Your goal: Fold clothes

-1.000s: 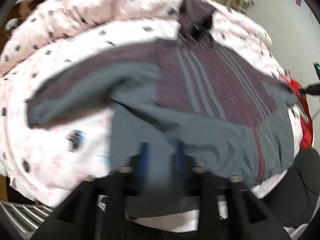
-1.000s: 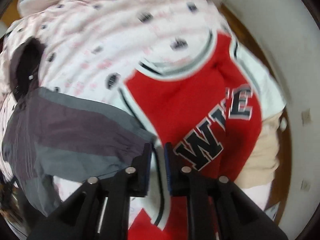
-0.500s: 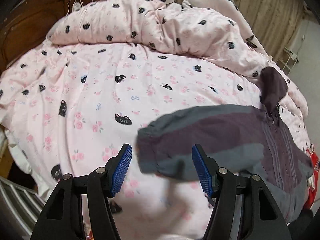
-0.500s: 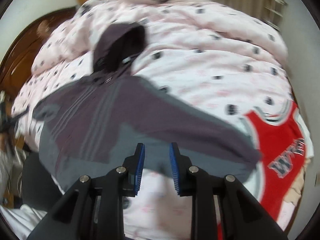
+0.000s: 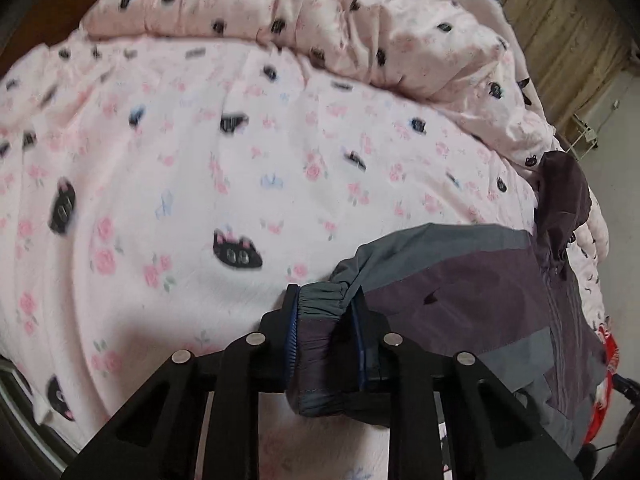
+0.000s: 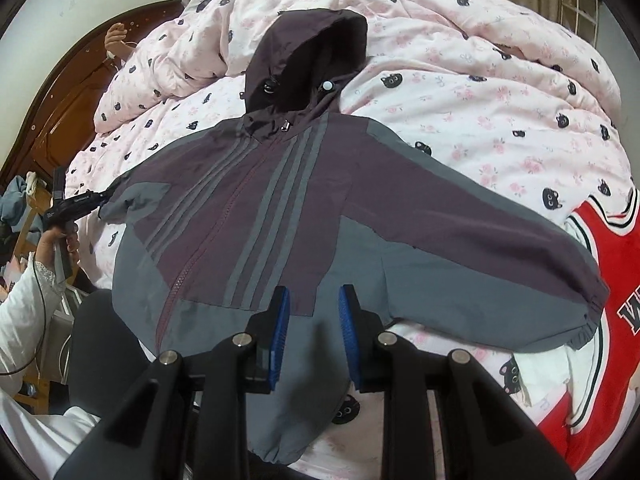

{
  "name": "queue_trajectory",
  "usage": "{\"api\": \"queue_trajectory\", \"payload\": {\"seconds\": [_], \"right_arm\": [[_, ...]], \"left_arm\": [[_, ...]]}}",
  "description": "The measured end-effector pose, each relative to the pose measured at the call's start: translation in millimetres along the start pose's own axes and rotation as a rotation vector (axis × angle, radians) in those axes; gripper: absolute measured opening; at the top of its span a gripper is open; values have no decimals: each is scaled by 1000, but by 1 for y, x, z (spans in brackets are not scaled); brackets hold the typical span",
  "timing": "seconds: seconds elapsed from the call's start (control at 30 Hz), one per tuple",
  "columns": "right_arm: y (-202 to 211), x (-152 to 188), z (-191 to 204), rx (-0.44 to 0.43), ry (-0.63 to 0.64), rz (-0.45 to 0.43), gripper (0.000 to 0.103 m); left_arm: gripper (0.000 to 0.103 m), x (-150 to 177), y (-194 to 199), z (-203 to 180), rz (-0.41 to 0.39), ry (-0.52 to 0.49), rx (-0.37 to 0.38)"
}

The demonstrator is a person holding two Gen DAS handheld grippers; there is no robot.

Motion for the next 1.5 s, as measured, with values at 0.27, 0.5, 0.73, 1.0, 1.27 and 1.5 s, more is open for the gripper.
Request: {"api": "queue_trajectory", "payload": {"seconds": [0.27, 0.5, 0.73, 1.0, 1.27, 1.5], "right_arm": [[-9, 0, -3, -1, -16, 22, 26], [-15, 2, 3, 1, -3, 35, 26], [-18, 12, 6, -4, 19, 50, 26], [-21, 40, 27, -38, 103, 56, 42], [-35, 58, 45, -80, 122, 86, 42], [-31, 70, 57, -99, 147, 92, 42]], "left_arm": [[19, -36, 17, -12, -150, -104, -93], [19, -57, -16, -6, -109, -116, -150], [35, -46, -44, -6, -7, -109, -233], [58, 5, 29, -18, -145, -110, -307], [61, 77, 60, -83, -84, -187, -130], [61, 122, 43, -148, 74, -310, 41]]}}
Point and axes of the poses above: each gripper's, at about its wrist camera, not at the fingertips, and y roughly against the way its jaws point, z to its left, x to its underside, the point moved 1 cm from there along -y, roughly the way its jaws point, and after that the axes turned 11 degrees about -y, right-handed, at the moved point
